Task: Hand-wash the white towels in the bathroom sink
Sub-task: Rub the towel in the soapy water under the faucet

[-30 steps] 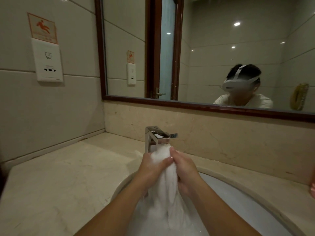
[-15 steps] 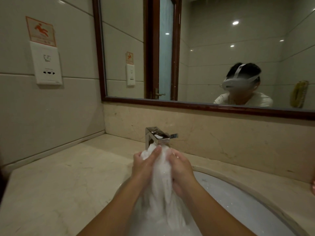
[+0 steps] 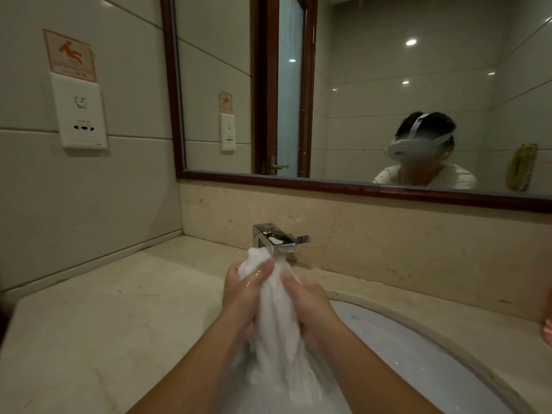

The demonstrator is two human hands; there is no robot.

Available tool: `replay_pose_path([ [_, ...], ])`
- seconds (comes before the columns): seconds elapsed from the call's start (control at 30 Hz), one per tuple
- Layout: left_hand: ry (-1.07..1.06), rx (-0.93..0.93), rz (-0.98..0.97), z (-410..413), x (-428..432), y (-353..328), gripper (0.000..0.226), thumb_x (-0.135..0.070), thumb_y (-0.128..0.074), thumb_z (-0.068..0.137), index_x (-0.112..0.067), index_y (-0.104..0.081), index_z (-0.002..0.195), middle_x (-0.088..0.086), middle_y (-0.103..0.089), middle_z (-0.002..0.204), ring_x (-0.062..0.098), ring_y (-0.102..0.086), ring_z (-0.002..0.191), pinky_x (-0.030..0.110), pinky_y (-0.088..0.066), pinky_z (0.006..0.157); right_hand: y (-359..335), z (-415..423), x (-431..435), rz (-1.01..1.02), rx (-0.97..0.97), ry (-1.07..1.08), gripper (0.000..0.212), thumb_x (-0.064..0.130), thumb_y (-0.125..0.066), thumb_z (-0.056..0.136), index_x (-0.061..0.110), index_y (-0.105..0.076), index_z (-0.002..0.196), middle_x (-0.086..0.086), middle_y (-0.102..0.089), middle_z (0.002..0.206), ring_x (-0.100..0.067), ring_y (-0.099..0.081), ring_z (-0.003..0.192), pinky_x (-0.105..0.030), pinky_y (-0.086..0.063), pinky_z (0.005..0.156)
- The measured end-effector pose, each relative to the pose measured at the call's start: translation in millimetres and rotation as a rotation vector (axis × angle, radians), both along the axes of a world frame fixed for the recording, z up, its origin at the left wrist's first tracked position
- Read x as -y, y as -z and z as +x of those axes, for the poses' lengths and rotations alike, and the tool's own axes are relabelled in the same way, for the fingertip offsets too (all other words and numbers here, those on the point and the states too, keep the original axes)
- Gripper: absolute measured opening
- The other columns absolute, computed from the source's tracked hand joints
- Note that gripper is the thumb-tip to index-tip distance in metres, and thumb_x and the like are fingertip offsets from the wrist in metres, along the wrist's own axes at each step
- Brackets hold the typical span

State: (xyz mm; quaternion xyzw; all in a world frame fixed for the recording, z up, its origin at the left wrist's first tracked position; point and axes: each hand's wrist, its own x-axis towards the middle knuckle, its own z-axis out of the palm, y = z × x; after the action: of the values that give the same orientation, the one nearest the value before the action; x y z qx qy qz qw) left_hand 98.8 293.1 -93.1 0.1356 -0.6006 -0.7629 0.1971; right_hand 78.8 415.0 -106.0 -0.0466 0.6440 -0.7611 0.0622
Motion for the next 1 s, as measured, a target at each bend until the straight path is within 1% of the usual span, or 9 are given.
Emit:
replay_pose_path([
  [0.17, 0.098, 0.082, -0.142, 6, -5, -3, 0.067, -0.052, -0.089, 0.073, -0.02, -0.058, 0.123, 0.003, -0.075, 0.109, 0.024, -0.075, 0.094, 0.039, -0.063, 0.081, -7, -8, -4, -0.179, -0.033, 0.34, 0.026, 0.044, -0.073, 0.098, 0.024, -0.062, 0.112, -0.011, -0.075, 0.108, -0.036, -0.074, 0.101, -0.057, -0.062, 0.09],
  [0.23, 0.237, 0.132, -0.162, 12, -7, -4, 0.053, -0.046, -0.087, 0.079, -0.017, -0.066, 0.117, 0.004, -0.079, 0.1, 0.023, -0.078, 0.085, 0.031, -0.061, 0.068, -11, -11, -10, -0.257, -0.016, 0.321, 0.023, 0.037, -0.073, 0.099, 0.023, -0.064, 0.114, -0.012, -0.075, 0.11, -0.034, -0.074, 0.101, -0.056, -0.063, 0.09],
  [0.33, 0.459, 0.165, -0.167, 19, -9, -4, 0.046, -0.041, -0.084, 0.084, -0.012, -0.074, 0.118, 0.01, -0.081, 0.101, 0.028, -0.079, 0.091, 0.038, -0.063, 0.082, -10, -11, -12, -0.278, -0.006, 0.195, 0.029, 0.027, -0.076, 0.098, 0.013, -0.068, 0.122, -0.017, -0.077, 0.11, -0.036, -0.077, 0.098, -0.054, -0.064, 0.088],
  [0.5, 0.205, 0.082, -0.113, 9, -5, -3, 0.035, -0.036, -0.083, 0.086, -0.01, -0.077, 0.108, 0.008, -0.081, 0.092, 0.025, -0.079, 0.085, 0.036, -0.062, 0.076, -7, -7, -9, -0.222, 0.022, 0.085, 0.041, 0.019, -0.083, 0.089, 0.012, -0.065, 0.125, -0.021, -0.076, 0.115, -0.039, -0.076, 0.103, -0.059, -0.062, 0.092],
  [0.63, 0.078, 0.021, -0.081, 4, 0, -6, 0.027, -0.038, -0.082, 0.088, -0.015, -0.076, 0.101, 0.009, -0.08, 0.089, 0.025, -0.077, 0.081, 0.033, -0.062, 0.071, -2, 4, -1, 0.058, 0.083, -0.09, 0.069, 0.057, -0.087, 0.075, 0.017, -0.065, 0.126, -0.013, -0.079, 0.111, -0.033, -0.079, 0.099, -0.056, -0.063, 0.092],
  [0.7, 0.086, -0.007, -0.127, 4, 0, -6, 0.022, -0.041, -0.078, 0.09, -0.022, -0.076, 0.102, 0.006, -0.079, 0.096, 0.023, -0.076, 0.088, 0.038, -0.063, 0.08, -1, 12, 3, 0.151, 0.071, -0.148, 0.068, 0.065, -0.08, 0.082, 0.016, -0.063, 0.126, -0.01, -0.08, 0.109, -0.028, -0.079, 0.098, -0.049, -0.063, 0.093],
  [0.83, 0.101, -0.046, -0.107, 3, 0, -2, 0.022, -0.046, -0.075, 0.091, -0.028, -0.076, 0.104, 0.002, -0.08, 0.099, 0.023, -0.077, 0.094, 0.045, -0.062, 0.09, -4, 18, -2, 0.168, -0.061, 0.037, 0.044, 0.054, -0.073, 0.094, 0.022, -0.058, 0.121, -0.003, -0.073, 0.111, -0.021, -0.073, 0.101, -0.042, -0.063, 0.09],
  [0.93, 0.139, -0.082, -0.131, 5, -3, -3, 0.024, -0.045, -0.075, 0.092, -0.024, -0.078, 0.103, 0.003, -0.081, 0.095, 0.021, -0.079, 0.089, 0.037, -0.061, 0.078, -5, 14, -2, 0.051, -0.077, 0.16, 0.033, 0.042, -0.078, 0.094, 0.028, -0.06, 0.117, -0.002, -0.07, 0.112, -0.022, -0.071, 0.101, -0.042, -0.062, 0.089],
  [1.0, 0.123, -0.103, -0.197, 6, -4, -2, 0.022, -0.041, -0.074, 0.093, -0.021, -0.079, 0.101, 0.002, -0.081, 0.091, 0.019, -0.078, 0.085, 0.031, -0.058, 0.068, -7, 10, -1, -0.058, -0.034, 0.222, 0.042, 0.029, -0.083, 0.09, 0.023, -0.058, 0.123, -0.006, -0.07, 0.114, -0.027, -0.072, 0.101, -0.044, -0.063, 0.085],
])
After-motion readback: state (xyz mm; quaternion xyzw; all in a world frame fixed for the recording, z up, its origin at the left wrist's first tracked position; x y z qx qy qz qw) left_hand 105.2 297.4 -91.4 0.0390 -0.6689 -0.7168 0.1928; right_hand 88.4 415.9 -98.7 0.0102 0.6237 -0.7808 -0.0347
